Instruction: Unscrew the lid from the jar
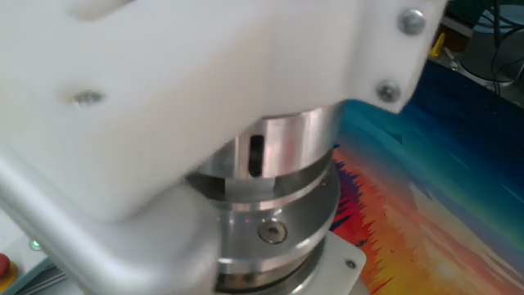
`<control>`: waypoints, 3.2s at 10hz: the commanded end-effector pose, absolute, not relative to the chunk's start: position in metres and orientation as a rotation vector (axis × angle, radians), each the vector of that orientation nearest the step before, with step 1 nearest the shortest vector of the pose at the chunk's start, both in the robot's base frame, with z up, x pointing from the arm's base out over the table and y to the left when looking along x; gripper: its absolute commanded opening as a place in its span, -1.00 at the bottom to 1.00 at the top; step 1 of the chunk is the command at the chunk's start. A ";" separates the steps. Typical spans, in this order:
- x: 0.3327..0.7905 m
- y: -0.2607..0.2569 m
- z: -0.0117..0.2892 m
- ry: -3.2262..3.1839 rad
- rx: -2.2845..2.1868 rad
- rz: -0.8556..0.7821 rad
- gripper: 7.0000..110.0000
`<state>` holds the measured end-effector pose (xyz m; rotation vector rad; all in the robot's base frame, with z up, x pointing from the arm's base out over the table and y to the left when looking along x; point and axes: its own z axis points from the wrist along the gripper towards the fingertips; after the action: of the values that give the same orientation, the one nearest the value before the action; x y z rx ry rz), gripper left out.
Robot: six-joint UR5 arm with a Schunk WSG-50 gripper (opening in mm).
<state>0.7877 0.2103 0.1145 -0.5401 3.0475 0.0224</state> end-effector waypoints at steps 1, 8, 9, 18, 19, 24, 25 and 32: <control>0.788 0.213 0.117 3.036 -0.637 0.007 -0.71; 0.792 0.204 0.117 2.938 -1.016 -0.072 -0.71; 0.793 0.205 0.117 2.921 -1.066 -0.076 -0.71; 0.794 0.211 0.117 2.624 -1.640 0.000 -0.71; 0.793 0.213 0.116 2.589 -1.693 0.011 -0.71; 0.787 0.213 0.116 2.444 -1.945 0.042 -0.28; 0.788 0.210 0.117 2.397 -2.032 0.045 -0.28; 0.787 0.210 0.125 2.381 -2.066 0.062 -0.28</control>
<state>0.7873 0.2094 0.1189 -2.0481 2.3923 0.0475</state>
